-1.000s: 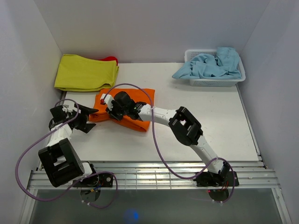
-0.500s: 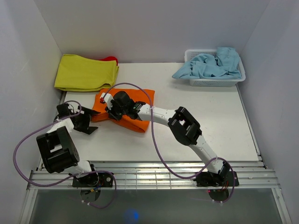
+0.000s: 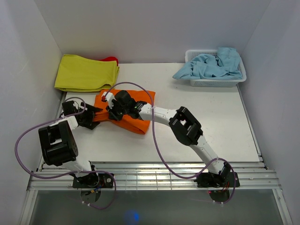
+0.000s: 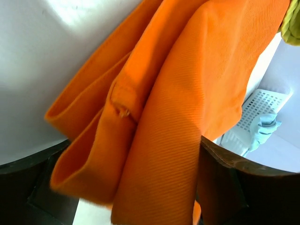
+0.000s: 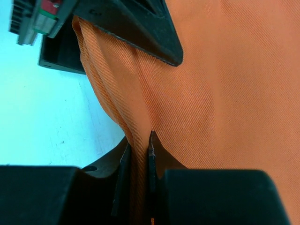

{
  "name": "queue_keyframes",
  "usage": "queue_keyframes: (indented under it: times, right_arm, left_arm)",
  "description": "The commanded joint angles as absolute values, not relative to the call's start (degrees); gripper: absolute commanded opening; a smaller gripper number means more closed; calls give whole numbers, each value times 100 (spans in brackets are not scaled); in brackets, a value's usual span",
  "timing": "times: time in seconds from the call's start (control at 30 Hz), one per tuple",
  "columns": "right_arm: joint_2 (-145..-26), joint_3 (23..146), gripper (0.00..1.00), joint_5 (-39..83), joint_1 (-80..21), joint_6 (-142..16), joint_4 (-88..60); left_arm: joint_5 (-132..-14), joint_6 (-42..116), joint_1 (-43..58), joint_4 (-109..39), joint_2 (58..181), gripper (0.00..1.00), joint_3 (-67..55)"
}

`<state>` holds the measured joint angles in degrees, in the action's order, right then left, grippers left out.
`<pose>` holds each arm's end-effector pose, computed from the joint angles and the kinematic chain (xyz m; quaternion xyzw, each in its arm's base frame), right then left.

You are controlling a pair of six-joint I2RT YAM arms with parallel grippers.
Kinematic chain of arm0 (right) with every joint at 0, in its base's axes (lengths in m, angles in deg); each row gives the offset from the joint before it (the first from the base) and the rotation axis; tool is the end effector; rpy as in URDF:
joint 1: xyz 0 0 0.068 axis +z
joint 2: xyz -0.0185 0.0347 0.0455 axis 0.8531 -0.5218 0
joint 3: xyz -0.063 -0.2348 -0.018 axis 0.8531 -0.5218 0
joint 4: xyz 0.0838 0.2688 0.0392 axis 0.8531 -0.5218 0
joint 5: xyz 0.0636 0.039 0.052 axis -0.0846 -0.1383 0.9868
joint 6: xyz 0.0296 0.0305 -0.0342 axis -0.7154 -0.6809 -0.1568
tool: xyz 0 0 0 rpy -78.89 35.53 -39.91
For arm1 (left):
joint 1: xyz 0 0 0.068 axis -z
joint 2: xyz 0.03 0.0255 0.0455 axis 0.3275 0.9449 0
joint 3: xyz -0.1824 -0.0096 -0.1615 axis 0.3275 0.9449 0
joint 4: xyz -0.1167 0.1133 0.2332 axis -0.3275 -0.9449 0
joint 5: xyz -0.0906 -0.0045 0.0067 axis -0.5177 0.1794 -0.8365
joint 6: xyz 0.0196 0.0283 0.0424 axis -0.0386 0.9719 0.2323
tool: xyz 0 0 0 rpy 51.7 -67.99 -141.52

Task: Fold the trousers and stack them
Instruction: Neatly place the folded trousers to the corner

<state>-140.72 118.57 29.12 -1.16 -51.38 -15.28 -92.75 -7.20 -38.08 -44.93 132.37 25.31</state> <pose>0.2906 0.4709 0.1569 -0.4955 0.6947 0.3214 0.4105 0.2886 0.0812 0.0995 -0.5050 0.7816 -0.3077 0.1987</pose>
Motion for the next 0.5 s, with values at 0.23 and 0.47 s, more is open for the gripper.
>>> queue_keyframes:
  times: [0.23,0.47]
  right_arm:
    - [-13362,11366,8,3437,-89,-5758,-616]
    - [-13011,11067,27,3753,-159,-5741,-827]
  left_arm:
    - [-9242,-683,-3696,-3222,13709,77,2607]
    - [-9936,-551,-3599,-2616,13499,15,2756]
